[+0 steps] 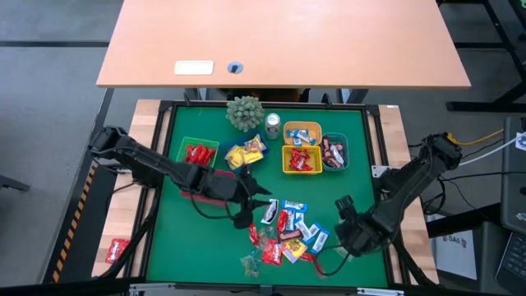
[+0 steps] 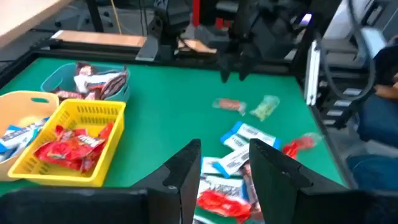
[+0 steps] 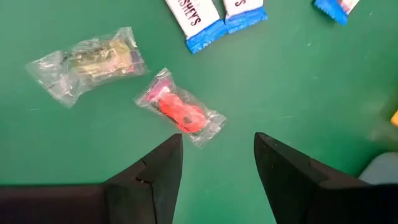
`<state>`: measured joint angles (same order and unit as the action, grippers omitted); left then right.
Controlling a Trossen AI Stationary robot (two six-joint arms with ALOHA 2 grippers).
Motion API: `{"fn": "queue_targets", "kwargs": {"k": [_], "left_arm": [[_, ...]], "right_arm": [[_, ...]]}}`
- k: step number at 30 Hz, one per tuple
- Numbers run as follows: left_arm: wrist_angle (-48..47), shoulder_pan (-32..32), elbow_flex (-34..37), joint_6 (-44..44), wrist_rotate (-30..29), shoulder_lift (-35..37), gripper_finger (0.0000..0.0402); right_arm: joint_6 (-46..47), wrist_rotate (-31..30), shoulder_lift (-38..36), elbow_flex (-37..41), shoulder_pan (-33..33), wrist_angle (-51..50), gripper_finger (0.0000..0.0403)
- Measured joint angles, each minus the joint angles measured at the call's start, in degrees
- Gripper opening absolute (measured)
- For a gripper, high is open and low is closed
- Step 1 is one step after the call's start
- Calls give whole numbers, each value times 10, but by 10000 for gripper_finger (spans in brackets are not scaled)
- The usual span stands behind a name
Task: Sort candy
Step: Put the transparent orange candy pack into the red bin
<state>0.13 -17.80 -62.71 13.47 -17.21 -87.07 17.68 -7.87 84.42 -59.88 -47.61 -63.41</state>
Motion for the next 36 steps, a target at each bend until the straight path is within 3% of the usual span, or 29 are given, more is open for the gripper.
{"fn": "queue_targets", "kwargs": {"k": [6,9,14,21,31,36], "left_arm": [[2,-23,0,16,-16,-2,124],[3,-33,0,16,-17,-2,124],[3,-48,0,16,-17,-2,124],[3,-60,0,16,-17,-2,124],[3,-60,0,16,-19,-2,124],[3,-60,0,16,-19,-2,124]], "right_arm": [[-2,2,0,32,-9,49,198],[-4,35,0,73,-7,110,198],[-4,29,0,113,-7,213,198],[-51,69,0,147,-7,218,198],[-75,49,1,187,-7,264,196],[-72,44,1,192,-7,272,164]]}}
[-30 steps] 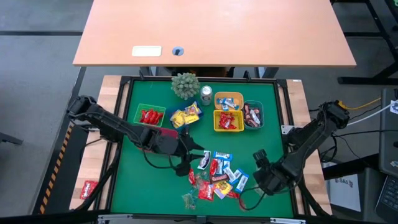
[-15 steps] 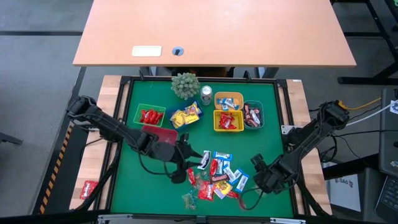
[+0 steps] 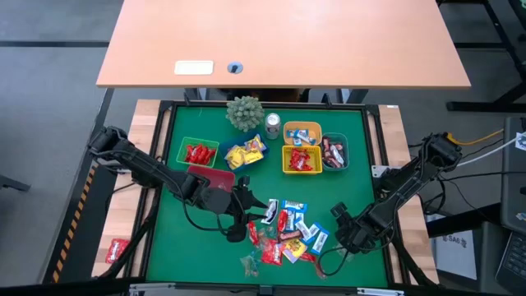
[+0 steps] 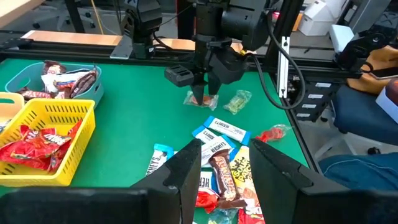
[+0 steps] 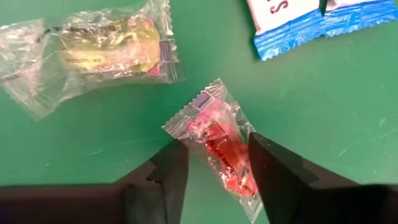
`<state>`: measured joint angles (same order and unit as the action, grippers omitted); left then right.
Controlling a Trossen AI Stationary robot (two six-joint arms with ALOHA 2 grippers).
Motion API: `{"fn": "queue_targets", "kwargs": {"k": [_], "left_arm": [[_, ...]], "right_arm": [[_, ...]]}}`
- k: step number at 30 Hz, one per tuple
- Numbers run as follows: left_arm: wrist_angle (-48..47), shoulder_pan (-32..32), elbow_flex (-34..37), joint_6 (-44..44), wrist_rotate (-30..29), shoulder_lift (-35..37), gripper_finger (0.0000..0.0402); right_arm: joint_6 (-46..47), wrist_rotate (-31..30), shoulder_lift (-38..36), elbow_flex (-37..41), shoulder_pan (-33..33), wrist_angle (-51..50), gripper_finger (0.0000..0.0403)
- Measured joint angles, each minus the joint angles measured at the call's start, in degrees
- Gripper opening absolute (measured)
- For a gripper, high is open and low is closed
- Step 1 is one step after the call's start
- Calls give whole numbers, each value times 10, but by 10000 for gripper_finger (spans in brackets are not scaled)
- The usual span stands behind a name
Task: Sort candy
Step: Put the transparent orange candy pack into the red bin
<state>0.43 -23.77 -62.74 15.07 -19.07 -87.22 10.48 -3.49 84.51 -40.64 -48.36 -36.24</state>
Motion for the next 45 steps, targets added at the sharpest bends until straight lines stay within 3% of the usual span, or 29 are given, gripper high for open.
{"fn": "queue_targets", "kwargs": {"k": [13,20,25,29,33,39,45], "left_arm": [[0,-3,0,-1,0,0,124],[0,-4,0,-2,0,0,124],[4,-4,0,-6,0,0,124],[13,-4,0,-6,0,0,124],[15,-4,0,-6,-3,0,124],[15,-3,0,-7,-60,0,124],[15,6,0,-10,-72,0,124]], "right_arm": [[31,-17,0,-21,0,2,40],[7,-42,0,-99,54,2,27],[-49,-106,0,-154,127,6,26],[-63,-115,0,-176,195,55,26],[-61,-81,0,-180,250,139,26],[-61,18,0,-180,297,237,26],[-61,26,0,-180,302,295,26]]}}
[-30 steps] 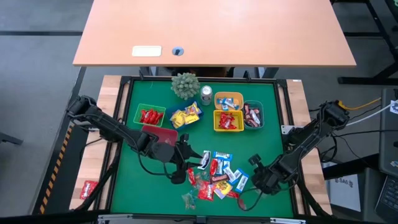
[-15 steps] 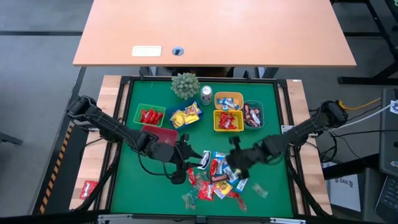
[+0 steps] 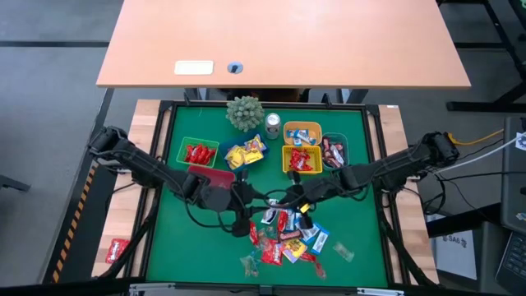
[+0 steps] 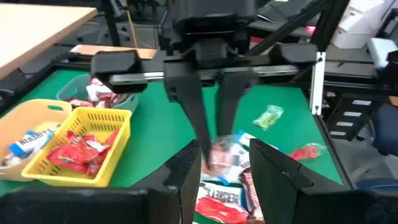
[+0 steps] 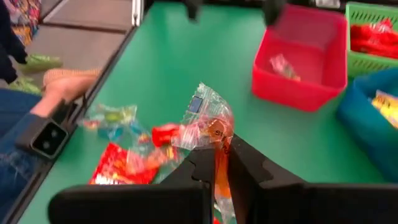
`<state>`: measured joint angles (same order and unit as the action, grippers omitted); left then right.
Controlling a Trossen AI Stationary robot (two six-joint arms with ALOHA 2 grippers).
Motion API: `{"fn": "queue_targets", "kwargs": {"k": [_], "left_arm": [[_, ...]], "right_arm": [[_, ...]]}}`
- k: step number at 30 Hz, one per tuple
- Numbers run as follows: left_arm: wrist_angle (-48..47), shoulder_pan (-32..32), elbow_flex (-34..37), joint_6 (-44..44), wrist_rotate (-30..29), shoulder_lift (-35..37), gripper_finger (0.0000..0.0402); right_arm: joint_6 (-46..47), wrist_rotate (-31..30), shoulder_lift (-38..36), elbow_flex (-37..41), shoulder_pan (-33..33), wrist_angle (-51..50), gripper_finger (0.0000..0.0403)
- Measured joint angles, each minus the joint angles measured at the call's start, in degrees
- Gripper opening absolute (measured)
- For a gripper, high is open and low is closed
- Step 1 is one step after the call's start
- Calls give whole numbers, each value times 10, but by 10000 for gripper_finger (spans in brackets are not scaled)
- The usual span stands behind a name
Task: Sort candy
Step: Put the transparent orange candy pack into the red bin
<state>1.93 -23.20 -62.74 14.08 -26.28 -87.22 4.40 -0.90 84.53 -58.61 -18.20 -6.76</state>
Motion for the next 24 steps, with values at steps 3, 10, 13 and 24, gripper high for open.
{"fn": "queue_targets", "kwargs": {"k": [3,10,13,24], "left_arm": [[0,2,0,-36,1,0,124],[1,1,0,-102,8,0,124],[1,2,0,-116,14,0,124],[0,2,0,-133,9,0,124]], "right_arm": [[0,-1,0,0,-1,22,26],[42,-46,0,0,-1,41,26],[44,-65,0,0,-1,40,26],[43,-66,0,0,-1,78,26]]}}
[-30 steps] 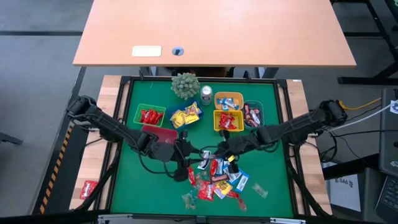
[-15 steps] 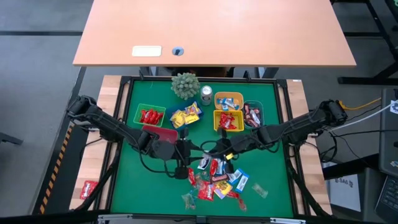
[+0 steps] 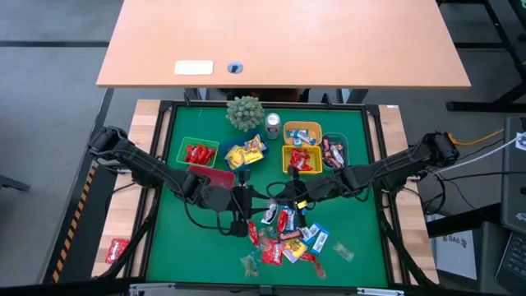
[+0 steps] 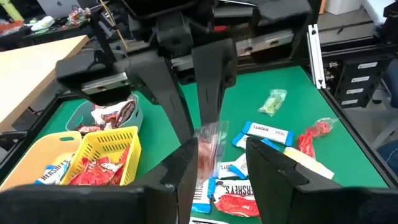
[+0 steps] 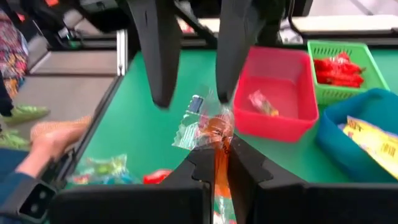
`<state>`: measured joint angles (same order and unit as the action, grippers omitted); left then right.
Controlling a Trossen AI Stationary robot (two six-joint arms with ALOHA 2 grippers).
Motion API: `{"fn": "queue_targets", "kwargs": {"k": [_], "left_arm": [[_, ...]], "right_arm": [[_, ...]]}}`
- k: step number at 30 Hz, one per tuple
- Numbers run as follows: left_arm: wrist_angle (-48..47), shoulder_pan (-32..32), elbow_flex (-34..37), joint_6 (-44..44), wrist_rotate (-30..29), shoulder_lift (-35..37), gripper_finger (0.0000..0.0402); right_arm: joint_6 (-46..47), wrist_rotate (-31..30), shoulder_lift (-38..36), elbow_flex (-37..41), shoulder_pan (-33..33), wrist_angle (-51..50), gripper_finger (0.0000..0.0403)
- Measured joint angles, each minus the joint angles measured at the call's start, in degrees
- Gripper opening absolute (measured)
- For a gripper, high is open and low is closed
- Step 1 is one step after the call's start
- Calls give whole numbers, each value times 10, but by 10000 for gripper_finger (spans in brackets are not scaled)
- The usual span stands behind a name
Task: Sort candy
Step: Put the transparent orange candy pack into the red bin
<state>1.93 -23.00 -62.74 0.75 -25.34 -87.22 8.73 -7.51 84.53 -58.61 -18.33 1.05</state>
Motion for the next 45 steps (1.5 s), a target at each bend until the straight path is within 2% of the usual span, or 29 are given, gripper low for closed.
{"fn": "queue_targets", "kwargs": {"k": [15,19,27,34,37,45], "left_arm": [[-25,5,0,1,-22,0,121],[-25,6,0,1,-22,0,95],[-26,6,0,1,-22,0,9],[-26,6,0,2,-21,0,1],[-26,6,0,2,-19,0,0],[-58,5,0,16,-6,15,0]], "right_arm": [[0,0,0,0,0,21,26],[0,2,0,0,0,22,26],[0,5,0,0,0,21,26],[-1,27,0,0,0,21,30],[-1,43,0,0,0,21,55],[-1,56,0,0,0,11,183]]}}
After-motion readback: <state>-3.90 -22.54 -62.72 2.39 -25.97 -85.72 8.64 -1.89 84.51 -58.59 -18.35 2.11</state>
